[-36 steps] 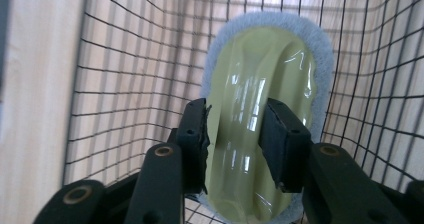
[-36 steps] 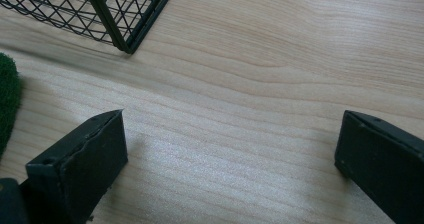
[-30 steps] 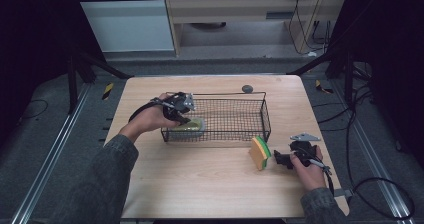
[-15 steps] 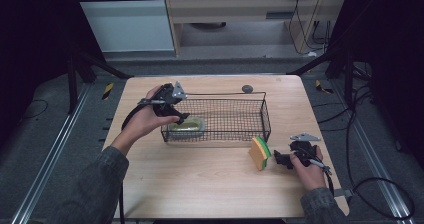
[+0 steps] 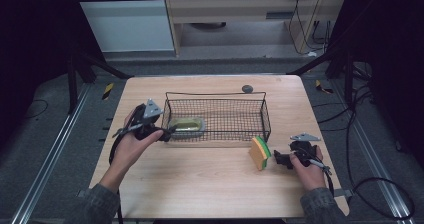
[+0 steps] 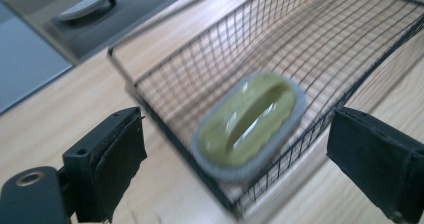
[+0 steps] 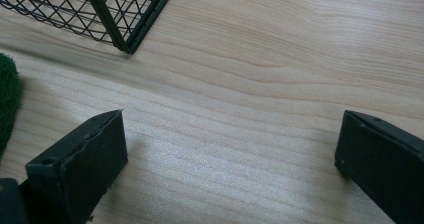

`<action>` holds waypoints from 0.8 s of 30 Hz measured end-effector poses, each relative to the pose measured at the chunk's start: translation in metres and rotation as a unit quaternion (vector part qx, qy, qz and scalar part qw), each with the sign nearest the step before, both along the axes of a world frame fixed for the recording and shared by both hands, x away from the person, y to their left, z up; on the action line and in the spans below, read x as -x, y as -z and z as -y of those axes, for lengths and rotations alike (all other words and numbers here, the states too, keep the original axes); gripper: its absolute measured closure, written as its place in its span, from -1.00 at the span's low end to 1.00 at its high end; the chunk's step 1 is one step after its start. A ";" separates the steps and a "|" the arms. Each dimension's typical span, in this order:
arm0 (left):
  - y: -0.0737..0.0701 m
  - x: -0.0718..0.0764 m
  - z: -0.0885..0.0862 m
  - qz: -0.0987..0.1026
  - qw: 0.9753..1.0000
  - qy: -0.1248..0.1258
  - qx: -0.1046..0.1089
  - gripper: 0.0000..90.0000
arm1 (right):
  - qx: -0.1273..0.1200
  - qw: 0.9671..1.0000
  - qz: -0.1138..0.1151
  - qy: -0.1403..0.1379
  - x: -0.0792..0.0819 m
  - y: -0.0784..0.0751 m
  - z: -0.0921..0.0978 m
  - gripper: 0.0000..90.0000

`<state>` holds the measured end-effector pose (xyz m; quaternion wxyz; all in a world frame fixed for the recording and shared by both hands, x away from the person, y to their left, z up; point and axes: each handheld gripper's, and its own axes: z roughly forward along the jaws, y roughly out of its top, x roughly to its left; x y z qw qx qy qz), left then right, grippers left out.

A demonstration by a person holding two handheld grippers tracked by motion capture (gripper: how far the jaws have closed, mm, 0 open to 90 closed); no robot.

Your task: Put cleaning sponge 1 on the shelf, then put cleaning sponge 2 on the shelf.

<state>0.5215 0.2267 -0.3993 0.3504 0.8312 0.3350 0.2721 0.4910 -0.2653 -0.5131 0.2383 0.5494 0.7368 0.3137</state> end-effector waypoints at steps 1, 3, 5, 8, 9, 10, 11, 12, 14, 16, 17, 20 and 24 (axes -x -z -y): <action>0.006 0.005 -0.005 -0.002 1.000 -0.007 0.006 -0.84 | 0.000 1.000 0.000 0.000 0.000 0.000 0.000 -0.99; 0.019 0.012 -0.013 -0.006 1.000 -0.020 0.018 -0.91 | -0.003 1.000 -0.001 0.001 0.000 0.000 0.000 -0.99; 0.035 0.018 -0.023 -0.013 0.998 -0.037 0.046 -0.91 | -0.003 1.000 -0.001 0.001 0.000 0.000 0.000 -0.99; 0.061 0.021 -0.036 -0.058 0.996 -0.060 0.030 -0.91 | -0.003 1.000 -0.001 0.002 0.000 0.000 0.000 -0.99; 0.061 0.021 -0.036 -0.058 0.996 -0.060 0.030 -0.91 | -0.003 1.000 -0.001 0.002 0.000 0.000 0.000 -0.99; 0.065 0.022 -0.038 -0.064 0.995 -0.063 0.035 -0.91 | -0.003 1.000 -0.001 0.002 0.000 0.000 0.000 -0.99; 0.068 0.021 -0.040 -0.068 0.995 -0.066 0.037 -0.91 | -0.003 1.000 -0.001 0.002 0.000 0.000 0.000 -0.99; 0.072 0.020 -0.042 -0.070 0.994 -0.071 0.035 -0.92 | -0.003 1.000 -0.001 0.002 0.000 0.000 0.000 -0.99; 0.080 0.018 -0.044 -0.082 0.993 -0.083 0.028 -0.92 | -0.003 1.000 -0.001 0.002 0.000 0.000 0.000 -0.99; 0.087 0.016 -0.047 -0.097 0.991 -0.092 0.027 -0.91 | -0.004 1.000 0.000 0.001 0.000 0.000 0.000 -0.98; 0.090 0.015 -0.048 -0.104 0.990 -0.094 0.029 -0.91 | -0.003 1.000 0.000 -0.001 0.000 0.000 0.001 -0.98; 0.097 0.013 -0.049 -0.120 0.987 -0.101 0.028 -0.91 | -0.001 1.000 0.000 -0.008 0.001 -0.002 0.002 -0.83; 0.102 0.011 -0.049 -0.126 0.987 -0.098 0.031 -0.92 | 0.005 0.999 0.024 -0.027 0.005 -0.009 0.001 -0.70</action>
